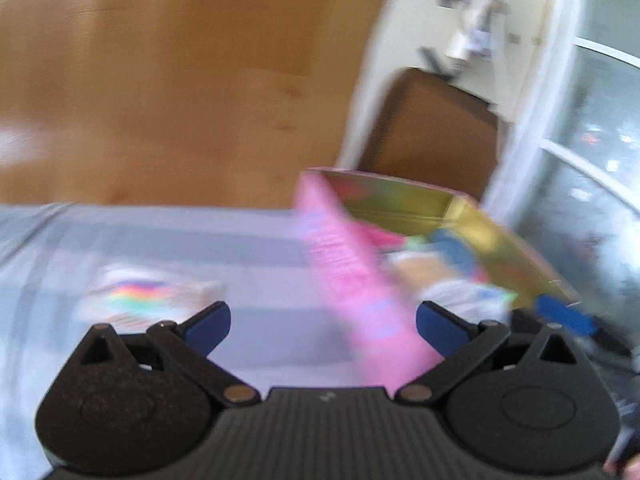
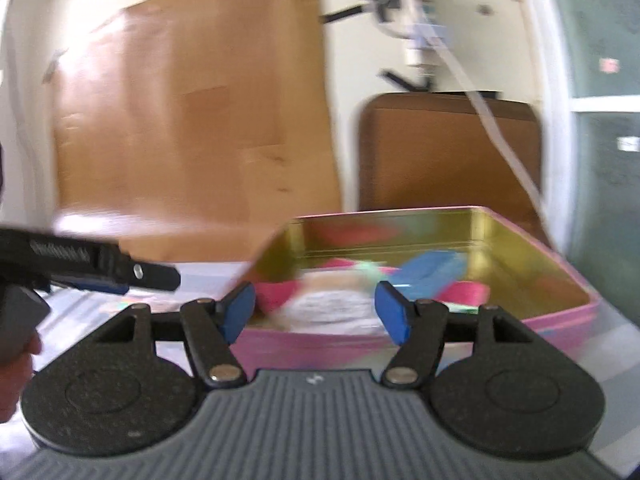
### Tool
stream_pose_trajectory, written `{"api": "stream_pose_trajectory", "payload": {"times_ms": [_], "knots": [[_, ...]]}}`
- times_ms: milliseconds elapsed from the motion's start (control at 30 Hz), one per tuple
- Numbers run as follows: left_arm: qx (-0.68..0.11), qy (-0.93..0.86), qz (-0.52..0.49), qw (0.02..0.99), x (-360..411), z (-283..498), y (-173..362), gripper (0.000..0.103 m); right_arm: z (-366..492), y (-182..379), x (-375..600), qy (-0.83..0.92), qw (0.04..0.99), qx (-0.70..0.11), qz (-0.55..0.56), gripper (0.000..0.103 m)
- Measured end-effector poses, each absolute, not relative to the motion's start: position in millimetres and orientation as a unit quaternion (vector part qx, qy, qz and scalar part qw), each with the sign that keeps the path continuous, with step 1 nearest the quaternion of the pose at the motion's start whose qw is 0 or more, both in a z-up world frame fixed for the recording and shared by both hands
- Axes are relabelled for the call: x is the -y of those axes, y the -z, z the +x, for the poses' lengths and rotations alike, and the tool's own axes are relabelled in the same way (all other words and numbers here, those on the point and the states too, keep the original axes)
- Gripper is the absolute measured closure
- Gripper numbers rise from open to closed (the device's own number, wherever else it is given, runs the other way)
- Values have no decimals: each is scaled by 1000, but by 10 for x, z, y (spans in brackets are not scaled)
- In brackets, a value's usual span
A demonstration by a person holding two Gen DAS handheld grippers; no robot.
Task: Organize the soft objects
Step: 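Carry the blue case into the pink tin and open the left tool, then move the left tool to the pen card and grasp it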
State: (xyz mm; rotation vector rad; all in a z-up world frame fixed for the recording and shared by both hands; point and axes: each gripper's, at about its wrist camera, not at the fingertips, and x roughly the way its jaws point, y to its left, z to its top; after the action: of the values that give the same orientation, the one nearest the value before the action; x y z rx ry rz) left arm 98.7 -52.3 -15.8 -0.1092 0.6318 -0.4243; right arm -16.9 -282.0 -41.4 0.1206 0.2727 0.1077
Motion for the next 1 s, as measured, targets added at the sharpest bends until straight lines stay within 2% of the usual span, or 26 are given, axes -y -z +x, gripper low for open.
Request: {"api": "stream_pose_trajectory", "payload": {"times_ms": [200,333,400,467,533,600,767,833,867,900,1000], "knots": [[-325,41,-43,944,-486,1062,523,1,-107,391,2095,-174,970,-170,24,34],[-309,21,-136,941,-963,1054,575,1,268,518,1611,-204,954,-219,0,32],[-295,22,-150,943,-1014,1045,566,1,549,575,1445,-201,950,-241,-5,21],[-286,28,-163,944,-1015,1045,556,1,808,620,1290,-208,945,-252,-22,14],[-279,31,-177,943,-1062,1028,550,0,1014,654,1133,-214,941,-257,-57,13],[-279,33,-190,941,-1102,1023,567,0,1237,675,1041,-226,933,-266,-85,7],[-278,38,-204,938,-1137,1014,586,1,1717,768,881,-263,904,-316,-114,0],[-278,39,-202,938,-1128,1016,589,1,1810,784,901,-279,894,-341,-85,2],[-277,40,-201,939,-1128,1017,588,1,1829,781,923,-282,890,-353,-64,7],[-278,41,-201,939,-1125,1018,589,0,1789,765,918,-283,891,-348,-72,19],[-281,41,-205,937,-1136,1029,598,0,1613,729,909,-291,891,-340,-78,28]]}}
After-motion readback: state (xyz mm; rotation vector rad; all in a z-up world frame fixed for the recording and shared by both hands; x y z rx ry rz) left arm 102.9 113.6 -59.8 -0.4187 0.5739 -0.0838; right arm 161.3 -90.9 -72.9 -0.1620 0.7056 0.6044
